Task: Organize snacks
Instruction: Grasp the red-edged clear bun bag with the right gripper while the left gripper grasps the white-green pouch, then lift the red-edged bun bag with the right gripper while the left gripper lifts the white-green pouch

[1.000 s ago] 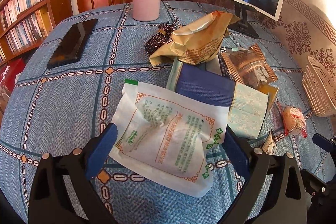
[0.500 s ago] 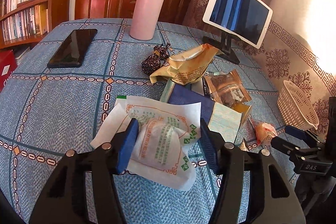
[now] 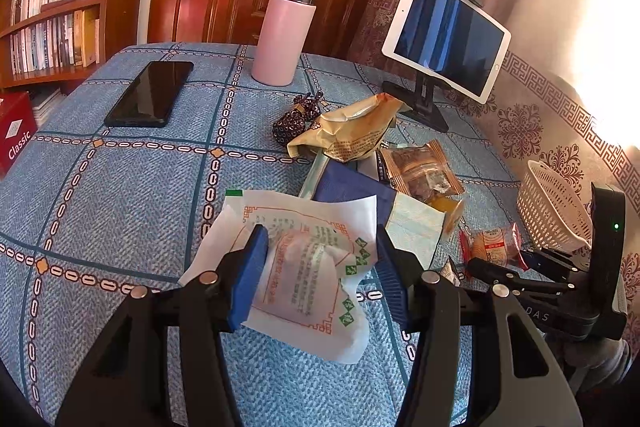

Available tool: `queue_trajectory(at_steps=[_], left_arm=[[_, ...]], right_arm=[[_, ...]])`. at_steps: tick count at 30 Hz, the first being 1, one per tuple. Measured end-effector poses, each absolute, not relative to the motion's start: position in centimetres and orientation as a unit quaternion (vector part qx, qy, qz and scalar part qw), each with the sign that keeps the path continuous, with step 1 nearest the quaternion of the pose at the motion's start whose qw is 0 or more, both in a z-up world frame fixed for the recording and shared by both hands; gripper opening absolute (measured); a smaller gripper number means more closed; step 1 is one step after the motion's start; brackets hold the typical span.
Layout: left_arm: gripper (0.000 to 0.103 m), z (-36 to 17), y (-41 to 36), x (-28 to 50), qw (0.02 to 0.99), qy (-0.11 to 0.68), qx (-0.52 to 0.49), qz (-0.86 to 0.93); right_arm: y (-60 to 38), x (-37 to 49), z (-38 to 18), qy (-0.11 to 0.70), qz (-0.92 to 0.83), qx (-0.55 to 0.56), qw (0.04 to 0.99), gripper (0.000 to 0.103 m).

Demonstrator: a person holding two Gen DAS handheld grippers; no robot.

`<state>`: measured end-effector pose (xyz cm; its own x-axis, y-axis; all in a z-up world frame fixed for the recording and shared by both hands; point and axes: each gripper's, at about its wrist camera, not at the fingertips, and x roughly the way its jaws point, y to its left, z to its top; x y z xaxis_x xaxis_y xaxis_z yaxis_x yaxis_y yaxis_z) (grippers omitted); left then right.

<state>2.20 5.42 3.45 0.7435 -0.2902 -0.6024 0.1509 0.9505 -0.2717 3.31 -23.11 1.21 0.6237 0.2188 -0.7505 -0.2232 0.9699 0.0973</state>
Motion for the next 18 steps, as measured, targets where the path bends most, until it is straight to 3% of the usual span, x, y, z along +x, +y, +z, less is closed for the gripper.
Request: queue_trajectory(at_steps=[11, 12, 14, 18], left_arm=[[0.051, 5.0, 4.7, -0.4, 0.936, 0.322, -0.09, -0.11], [0.055, 4.9, 4.7, -0.3, 0.935, 0.326, -0.089, -0.105], [0.096, 4.4, 5.3, 0.2, 0.931, 0.339, -0.107, -0.087], [0.098, 3.6, 6.5, 1.4, 0.925, 0.354, -0.123, -0.07]], right_arm=[[-24.0, -0.4, 3.1, 0.397, 0.146, 0.029, 0.906, 0.035], [-24.0, -0.4, 3.0, 0.399, 0.148, 0.029, 0.904, 0.035], [-24.2, -0.5, 2.7, 0.403, 0.146, 0.036, 0.903, 0.036], [-25.1, -0.1, 1.8, 0.418, 0.15, 0.073, 0.893, 0.049]])
